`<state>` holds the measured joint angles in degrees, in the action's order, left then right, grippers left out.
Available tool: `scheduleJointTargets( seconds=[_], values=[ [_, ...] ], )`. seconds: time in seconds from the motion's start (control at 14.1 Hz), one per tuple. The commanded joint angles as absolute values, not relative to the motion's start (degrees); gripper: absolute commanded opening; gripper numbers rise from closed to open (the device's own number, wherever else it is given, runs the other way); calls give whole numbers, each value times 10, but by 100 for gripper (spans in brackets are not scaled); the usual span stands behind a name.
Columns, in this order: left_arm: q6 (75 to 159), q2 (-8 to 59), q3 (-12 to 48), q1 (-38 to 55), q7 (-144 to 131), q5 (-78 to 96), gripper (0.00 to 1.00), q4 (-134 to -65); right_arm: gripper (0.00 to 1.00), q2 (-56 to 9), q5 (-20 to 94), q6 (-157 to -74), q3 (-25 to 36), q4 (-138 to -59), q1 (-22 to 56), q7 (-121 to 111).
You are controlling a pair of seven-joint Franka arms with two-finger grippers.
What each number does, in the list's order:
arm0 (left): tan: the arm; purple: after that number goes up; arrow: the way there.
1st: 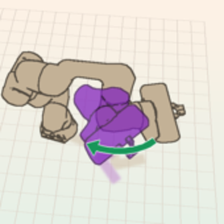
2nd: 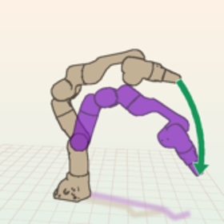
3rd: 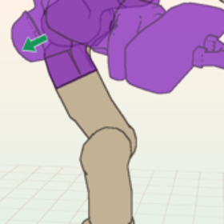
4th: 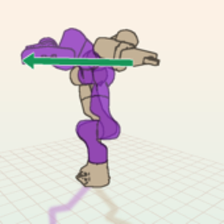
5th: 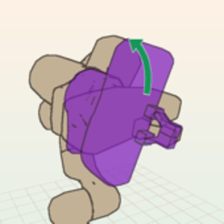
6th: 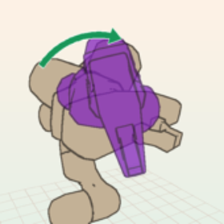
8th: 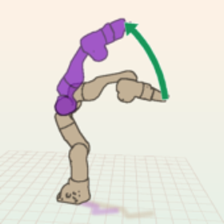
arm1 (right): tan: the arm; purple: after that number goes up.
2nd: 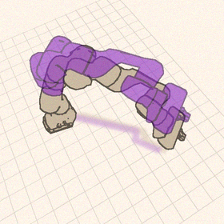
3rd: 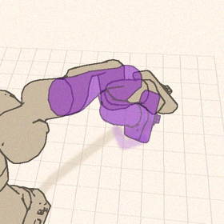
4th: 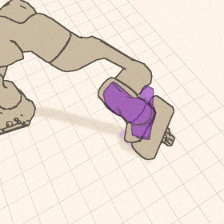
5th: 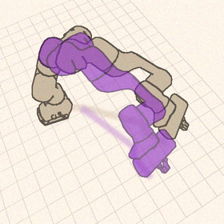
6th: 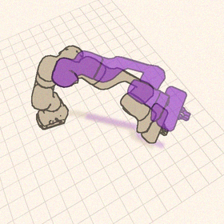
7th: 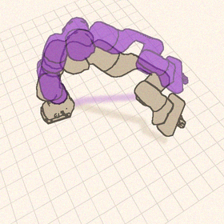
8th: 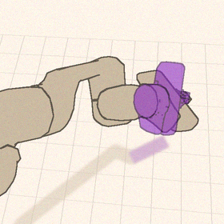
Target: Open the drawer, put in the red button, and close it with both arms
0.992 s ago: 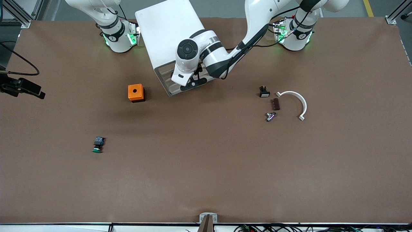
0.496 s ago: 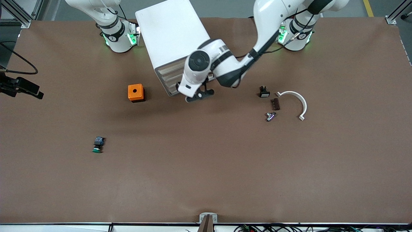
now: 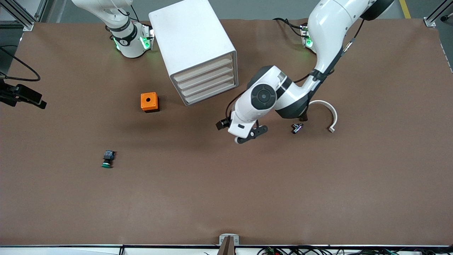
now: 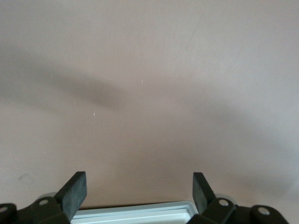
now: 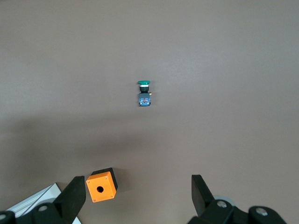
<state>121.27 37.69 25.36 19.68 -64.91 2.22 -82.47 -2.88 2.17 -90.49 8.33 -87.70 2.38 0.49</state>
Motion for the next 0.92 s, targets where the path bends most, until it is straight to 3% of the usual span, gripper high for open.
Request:
scheduleJointTargets(
  seconds=[0.0, 0.28, 0.42, 0.85],
  values=[
    [1205, 363, 259, 150, -584, -1, 100, -829, 100, -27, 13, -903, 80, -874, 20, 5],
    [1166, 339, 255, 86, -458, -5, 100, -833, 100, -27, 12, -904, 81, -874, 20, 7],
    [1151, 301, 204, 88, -365, -2, 100, -842, 100, -27, 12, -904, 81, -874, 19, 6],
    [1144, 160, 155, 35, -212, 3, 100, -963, 100, -27, 12, -903, 81, -874, 19, 7]
  ],
)
